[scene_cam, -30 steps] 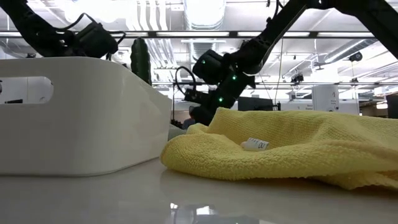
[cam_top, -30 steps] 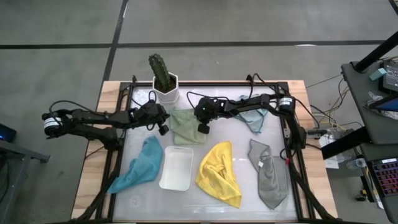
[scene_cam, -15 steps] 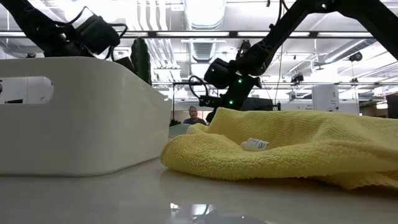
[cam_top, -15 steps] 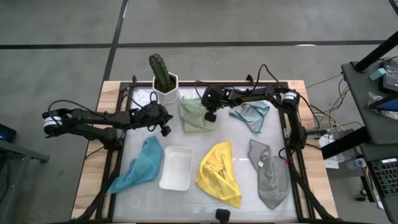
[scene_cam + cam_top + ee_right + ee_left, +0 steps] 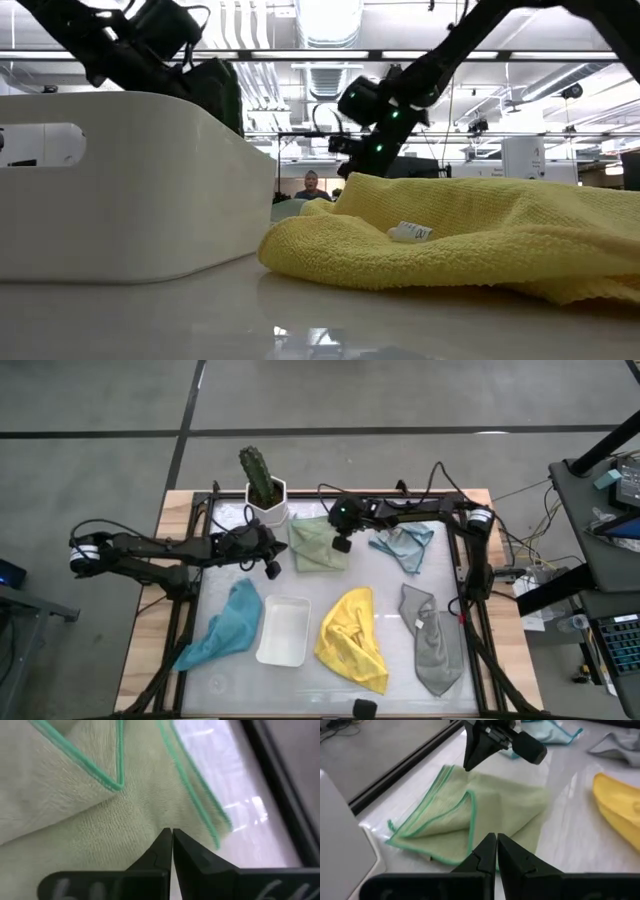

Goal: Fold microfiber towels
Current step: Fold the green microfiber towel

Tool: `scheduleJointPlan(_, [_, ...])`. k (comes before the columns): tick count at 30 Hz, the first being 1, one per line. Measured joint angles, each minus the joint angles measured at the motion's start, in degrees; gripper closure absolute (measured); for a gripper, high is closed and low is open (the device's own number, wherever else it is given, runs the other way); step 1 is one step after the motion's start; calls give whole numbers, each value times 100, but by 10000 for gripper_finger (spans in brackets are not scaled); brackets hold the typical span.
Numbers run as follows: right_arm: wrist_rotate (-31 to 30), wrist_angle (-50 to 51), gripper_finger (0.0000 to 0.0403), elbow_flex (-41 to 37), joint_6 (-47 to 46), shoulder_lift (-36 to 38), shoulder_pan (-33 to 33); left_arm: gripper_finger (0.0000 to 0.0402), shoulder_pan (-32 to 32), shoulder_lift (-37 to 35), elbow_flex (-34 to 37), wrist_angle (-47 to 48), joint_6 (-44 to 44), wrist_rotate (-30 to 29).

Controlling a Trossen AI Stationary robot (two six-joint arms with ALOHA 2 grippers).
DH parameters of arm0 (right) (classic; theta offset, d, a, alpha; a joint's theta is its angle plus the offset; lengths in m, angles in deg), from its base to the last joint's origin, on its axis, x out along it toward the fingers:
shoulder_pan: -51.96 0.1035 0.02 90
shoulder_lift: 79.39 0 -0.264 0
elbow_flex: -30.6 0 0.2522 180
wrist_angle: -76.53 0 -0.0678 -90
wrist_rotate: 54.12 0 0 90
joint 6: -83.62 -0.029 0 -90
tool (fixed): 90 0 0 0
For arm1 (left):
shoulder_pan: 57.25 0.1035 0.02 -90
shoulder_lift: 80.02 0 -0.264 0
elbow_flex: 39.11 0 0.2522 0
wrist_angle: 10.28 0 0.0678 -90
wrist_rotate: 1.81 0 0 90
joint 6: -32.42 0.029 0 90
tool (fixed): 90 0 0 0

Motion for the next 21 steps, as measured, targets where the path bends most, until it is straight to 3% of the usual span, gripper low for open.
scheduleJointPlan(7, [40, -1041, 394, -1096, -251, 972, 72, 400, -96, 187, -264, 5, -10, -96])
scheduleJointPlan(12, [42, -1793, 394, -1930, -361, 1734, 111, 400, -159, 906, -775, 55, -3, -95])
scheduleJointPlan(21, [41, -2366, 394, -2808, -399, 2726, 109, 400, -198, 2238, -2209, 1763, 4, -94])
